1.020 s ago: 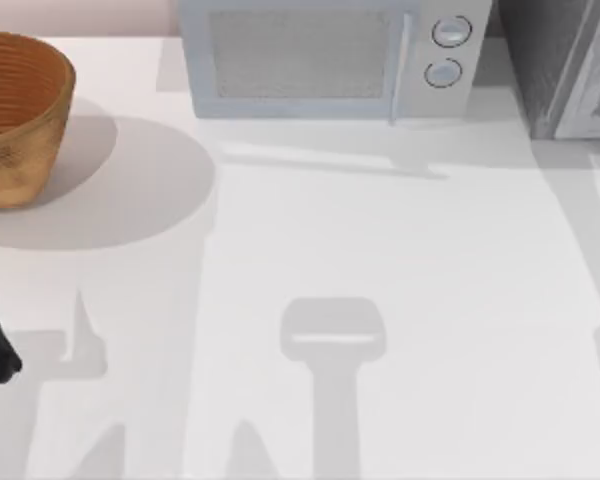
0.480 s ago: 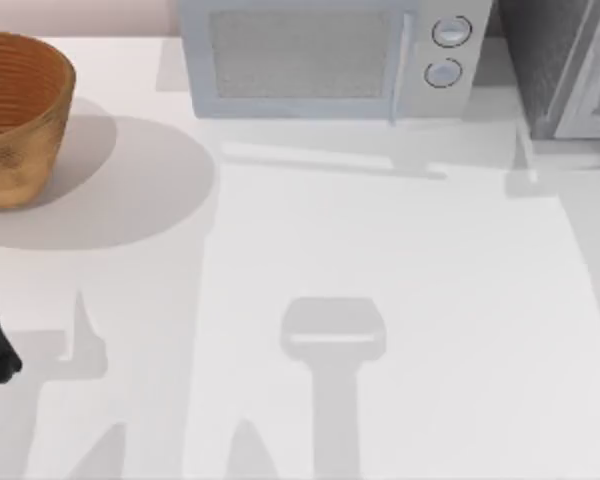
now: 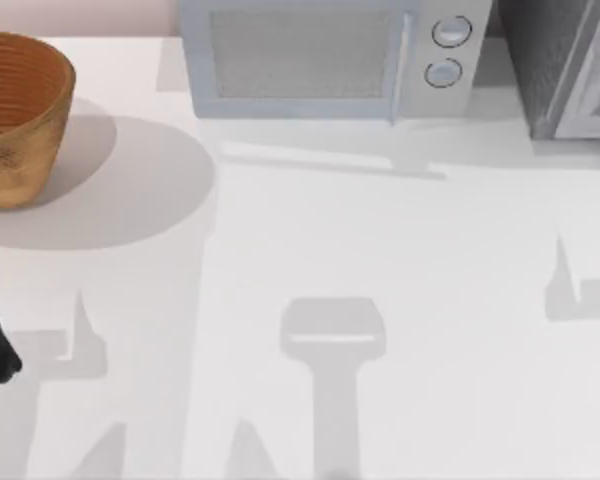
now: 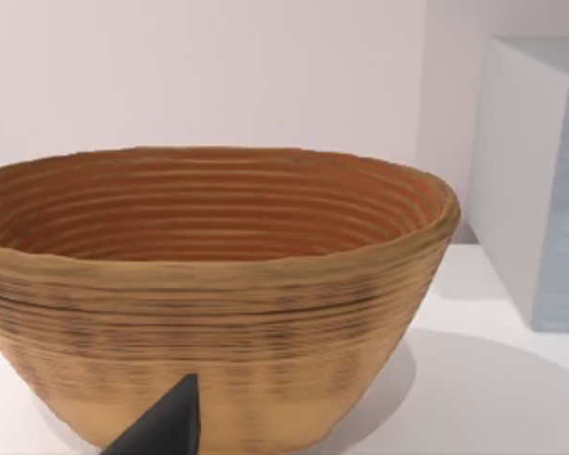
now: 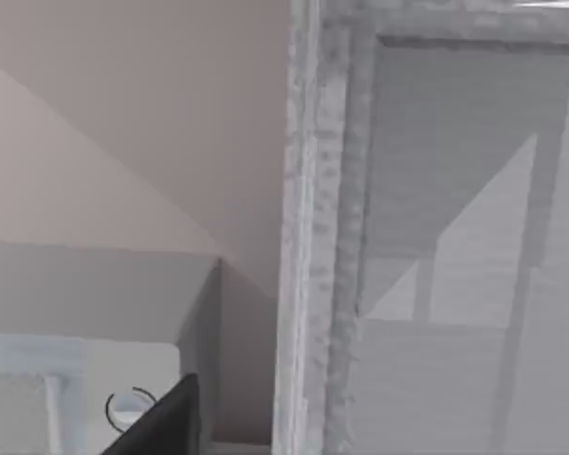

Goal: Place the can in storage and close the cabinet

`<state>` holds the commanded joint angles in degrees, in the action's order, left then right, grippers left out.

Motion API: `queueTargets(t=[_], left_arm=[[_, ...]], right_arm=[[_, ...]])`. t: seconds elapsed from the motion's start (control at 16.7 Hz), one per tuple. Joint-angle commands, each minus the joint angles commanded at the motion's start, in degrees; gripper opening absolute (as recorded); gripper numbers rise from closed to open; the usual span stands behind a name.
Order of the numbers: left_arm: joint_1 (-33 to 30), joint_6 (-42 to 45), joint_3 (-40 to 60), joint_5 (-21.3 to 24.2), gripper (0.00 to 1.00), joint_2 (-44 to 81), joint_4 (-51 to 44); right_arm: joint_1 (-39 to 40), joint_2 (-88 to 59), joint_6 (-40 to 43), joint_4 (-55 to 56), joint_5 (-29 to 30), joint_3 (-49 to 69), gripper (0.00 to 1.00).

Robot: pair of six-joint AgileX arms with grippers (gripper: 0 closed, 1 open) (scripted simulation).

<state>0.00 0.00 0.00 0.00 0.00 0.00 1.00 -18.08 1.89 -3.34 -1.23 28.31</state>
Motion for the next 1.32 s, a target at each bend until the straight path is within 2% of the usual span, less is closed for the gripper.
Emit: queueTargets(t=[0.24,0.48,0.96,1.14,1.32], left_arm=[[0.00,0.00,0.00,0.00,1.00,0.00,0.00],[0.00,0.00,0.00,0.00,1.00,0.00,0.00],[0.00,0.00,0.00,0.00,1.00,0.00,0.00],[0.00,0.00,0.00,0.00,1.00,0.00,0.00],[0.00,0.00,0.00,0.00,1.00,0.00,0.00]], right_arm=[[-0.80,11.63,-0.92,2.47,0.70,-17.92,1.00],[-1.01,17.47,-1.77,3.29,1.18,-27.26,1.00],[-1.33,17.22,-1.96,3.83,0.68,-28.07,1.00],[-5.29,11.80,-2.46,8.57,-3.52,-26.54,1.00],[-12.42,0.95,-2.76,17.10,-10.69,-24.13,1.00]])
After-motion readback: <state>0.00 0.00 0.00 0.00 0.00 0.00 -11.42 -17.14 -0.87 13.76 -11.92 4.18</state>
